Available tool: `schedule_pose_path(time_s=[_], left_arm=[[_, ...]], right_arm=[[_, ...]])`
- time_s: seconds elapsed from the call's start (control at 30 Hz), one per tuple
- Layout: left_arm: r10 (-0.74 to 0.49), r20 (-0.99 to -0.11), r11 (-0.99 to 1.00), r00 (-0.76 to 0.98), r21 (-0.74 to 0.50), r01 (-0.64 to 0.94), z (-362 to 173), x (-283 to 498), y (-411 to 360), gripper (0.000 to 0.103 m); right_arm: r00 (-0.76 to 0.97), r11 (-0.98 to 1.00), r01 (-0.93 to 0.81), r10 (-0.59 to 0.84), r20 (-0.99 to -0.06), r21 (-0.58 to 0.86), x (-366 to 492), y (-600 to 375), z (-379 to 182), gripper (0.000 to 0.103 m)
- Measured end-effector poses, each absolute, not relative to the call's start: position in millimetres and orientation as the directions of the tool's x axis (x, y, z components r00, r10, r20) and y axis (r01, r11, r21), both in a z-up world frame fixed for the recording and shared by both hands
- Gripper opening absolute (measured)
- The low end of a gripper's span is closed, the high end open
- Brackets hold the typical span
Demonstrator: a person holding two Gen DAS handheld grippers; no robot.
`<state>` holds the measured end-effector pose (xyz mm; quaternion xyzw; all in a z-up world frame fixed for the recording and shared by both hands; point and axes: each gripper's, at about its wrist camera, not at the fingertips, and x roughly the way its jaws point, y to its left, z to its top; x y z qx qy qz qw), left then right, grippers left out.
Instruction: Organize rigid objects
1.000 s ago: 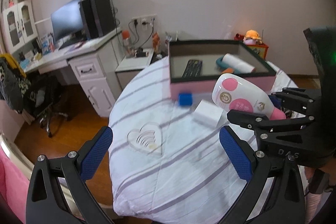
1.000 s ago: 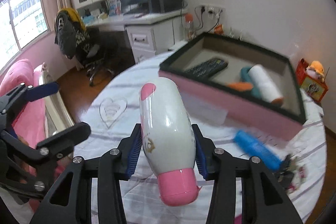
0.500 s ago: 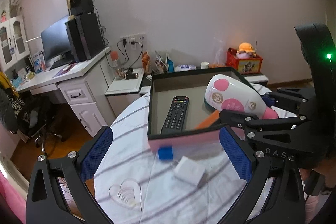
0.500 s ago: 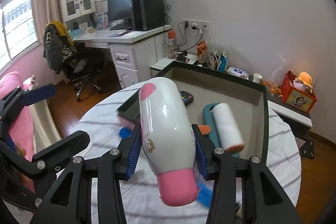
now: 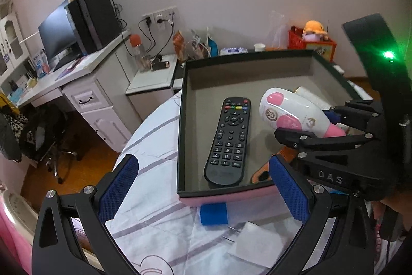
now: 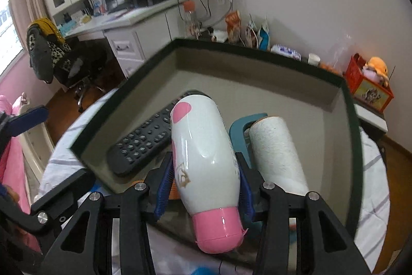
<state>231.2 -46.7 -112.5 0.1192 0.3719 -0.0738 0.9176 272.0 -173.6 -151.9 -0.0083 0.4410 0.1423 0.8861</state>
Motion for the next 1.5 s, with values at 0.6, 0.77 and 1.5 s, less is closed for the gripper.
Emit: schedule_pose_path(time_s=[0.6, 0.77, 1.5], left_arm=[[-0.089, -0.594, 0.972, 0.799, 0.122, 0.199, -59, 169, -35, 0.102], [-0.110, -0.522, 0.975, 0.846, 0.109, 0.195, -30, 117, -35, 0.103], [-0.163, -0.419, 0.967, 0.893, 0.114, 0.230, 15, -26, -39, 0.103]], right_arm=[[0.771, 0.981, -0.190, 0.179, -0.611, 0.048, 192, -185, -65, 0.079], [0.825, 0.984, -0.173, 0.170, -0.539, 0.045, 136, -195, -35, 0.083], [0.911, 0.999, -0.049, 0.048, -0.410, 0.008, -19, -220, -2, 0.103]])
